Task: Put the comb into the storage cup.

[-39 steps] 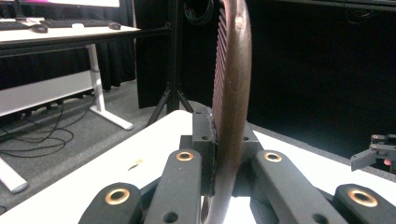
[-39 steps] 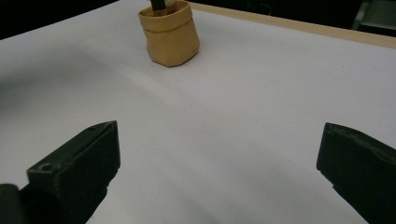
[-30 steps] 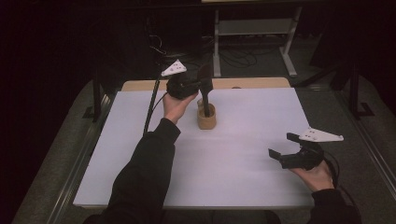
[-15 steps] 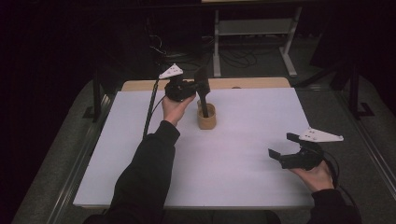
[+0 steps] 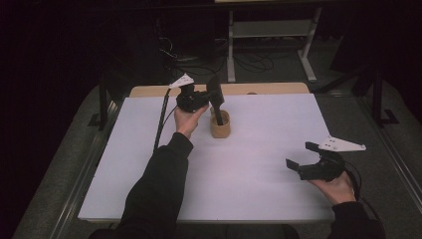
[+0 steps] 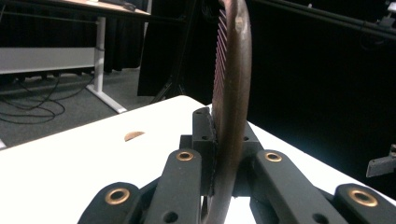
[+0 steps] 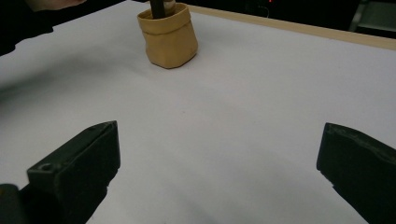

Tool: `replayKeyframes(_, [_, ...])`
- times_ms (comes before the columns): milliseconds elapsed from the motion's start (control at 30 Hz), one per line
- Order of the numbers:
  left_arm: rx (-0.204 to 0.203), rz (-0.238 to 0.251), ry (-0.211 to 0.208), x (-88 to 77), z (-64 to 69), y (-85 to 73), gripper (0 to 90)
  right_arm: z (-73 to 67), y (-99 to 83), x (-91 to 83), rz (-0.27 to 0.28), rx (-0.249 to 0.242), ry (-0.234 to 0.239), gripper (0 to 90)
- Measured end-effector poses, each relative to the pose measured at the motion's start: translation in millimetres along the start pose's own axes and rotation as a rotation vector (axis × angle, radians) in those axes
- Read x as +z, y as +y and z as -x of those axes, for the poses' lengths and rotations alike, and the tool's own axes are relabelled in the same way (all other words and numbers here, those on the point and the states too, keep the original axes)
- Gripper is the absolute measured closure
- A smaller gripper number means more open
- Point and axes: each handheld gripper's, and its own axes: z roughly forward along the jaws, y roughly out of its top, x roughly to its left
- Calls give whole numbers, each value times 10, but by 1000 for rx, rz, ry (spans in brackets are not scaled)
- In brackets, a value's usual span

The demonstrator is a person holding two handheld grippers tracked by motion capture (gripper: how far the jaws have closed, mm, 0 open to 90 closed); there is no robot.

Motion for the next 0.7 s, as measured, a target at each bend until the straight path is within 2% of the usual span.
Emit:
replayKeyframes(200, [-49, 8, 15, -34, -75, -64, 847, 6, 0, -4, 1, 0, -1, 0])
replayKeyframes(467, [-64, 5, 46, -106, -116, -81, 844, -2, 1, 1, -5, -3, 1, 0])
replayKeyframes(700, [-76, 14, 45, -170, -144, -106, 832, 8, 6, -2, -2, -4, 0, 0])
